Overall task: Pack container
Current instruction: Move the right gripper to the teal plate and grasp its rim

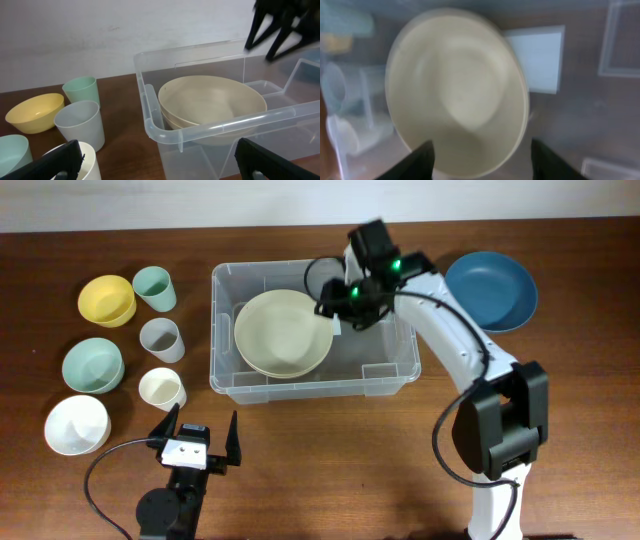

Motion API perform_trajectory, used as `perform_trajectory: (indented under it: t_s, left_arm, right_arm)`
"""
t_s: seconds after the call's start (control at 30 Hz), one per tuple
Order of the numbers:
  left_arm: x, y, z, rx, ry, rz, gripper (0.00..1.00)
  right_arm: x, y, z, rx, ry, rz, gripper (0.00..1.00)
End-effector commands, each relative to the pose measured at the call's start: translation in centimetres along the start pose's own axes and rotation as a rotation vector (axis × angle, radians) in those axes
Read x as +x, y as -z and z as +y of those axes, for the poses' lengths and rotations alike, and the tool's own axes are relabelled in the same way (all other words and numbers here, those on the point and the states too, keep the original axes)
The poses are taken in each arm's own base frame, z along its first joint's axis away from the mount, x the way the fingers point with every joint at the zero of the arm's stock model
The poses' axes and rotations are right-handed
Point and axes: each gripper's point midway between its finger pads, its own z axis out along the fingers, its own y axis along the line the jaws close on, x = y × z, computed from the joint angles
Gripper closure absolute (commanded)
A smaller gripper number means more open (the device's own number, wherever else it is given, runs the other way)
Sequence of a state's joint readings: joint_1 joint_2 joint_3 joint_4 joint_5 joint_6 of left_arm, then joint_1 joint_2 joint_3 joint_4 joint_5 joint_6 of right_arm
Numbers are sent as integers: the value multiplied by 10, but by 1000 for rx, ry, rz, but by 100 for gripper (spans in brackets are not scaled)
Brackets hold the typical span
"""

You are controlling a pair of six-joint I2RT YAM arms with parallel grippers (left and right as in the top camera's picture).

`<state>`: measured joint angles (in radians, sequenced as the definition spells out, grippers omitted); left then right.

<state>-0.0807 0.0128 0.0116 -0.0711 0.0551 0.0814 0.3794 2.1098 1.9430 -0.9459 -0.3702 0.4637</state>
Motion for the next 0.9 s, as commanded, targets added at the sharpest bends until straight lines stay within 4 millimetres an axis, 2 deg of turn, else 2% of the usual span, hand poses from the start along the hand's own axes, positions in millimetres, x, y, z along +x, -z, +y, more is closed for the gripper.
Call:
perform_trajectory:
  t_s: [0.0, 0.03, 0.07, 0.13, 0.17, 0.2, 0.23, 0.27, 0.33, 0.4, 0.43, 0.47, 0.53, 0.6, 0.67, 0.87]
  left_arm:
    - [1, 0, 2, -6, 14, 2, 1]
    - [1, 0, 2, -7, 14, 2, 0]
    - [1, 0, 2, -7, 14, 2, 0]
    - [1, 0, 2, -6, 14, 2, 1]
    - [1, 0, 2, -7, 14, 2, 0]
    - [1, 0, 2, -7, 14, 2, 0]
    - [1, 0, 2, -7, 14, 2, 1]
    - [1, 0, 2, -7, 14, 2, 0]
    - [1, 0, 2, -6, 14, 2, 0]
    - [1, 0, 2, -6, 14, 2, 1]
    - [1, 0, 2, -6, 14, 2, 1]
    - [1, 0, 2, -6, 14, 2, 0]
    - [1, 0, 2, -7, 14, 2, 1]
    - [1, 0, 2, -7, 14, 2, 0]
    - [1, 0, 2, -7, 14, 2, 0]
    - [1, 0, 2, -7, 14, 2, 1]
  right_arm:
    - [-49, 99, -4, 193, 56, -249, 29]
    - [-55, 116, -12, 239, 41, -281, 24]
    - [-66, 150, -30, 322, -1, -342, 12]
    - [-75, 194, -63, 421, -89, -415, 1]
    - [-77, 221, -96, 485, -199, -455, 0]
    - [-76, 235, -120, 519, -273, -466, 0]
    - [-70, 249, -161, 553, -403, -459, 0]
    - [-66, 254, -181, 567, -470, -450, 0]
    - [-53, 246, -236, 547, -612, -367, 0]
    - [-48, 230, -262, 507, -639, -307, 1]
    - [-43, 215, -284, 481, -667, -267, 1]
    - [-40, 209, -293, 475, -684, -255, 1]
    - [-29, 186, -322, 462, -735, -218, 1]
    - [-23, 171, -336, 457, -752, -202, 0]
    - [-22, 149, -344, 424, -671, -186, 1]
    - [-15, 128, -357, 426, -672, -184, 1]
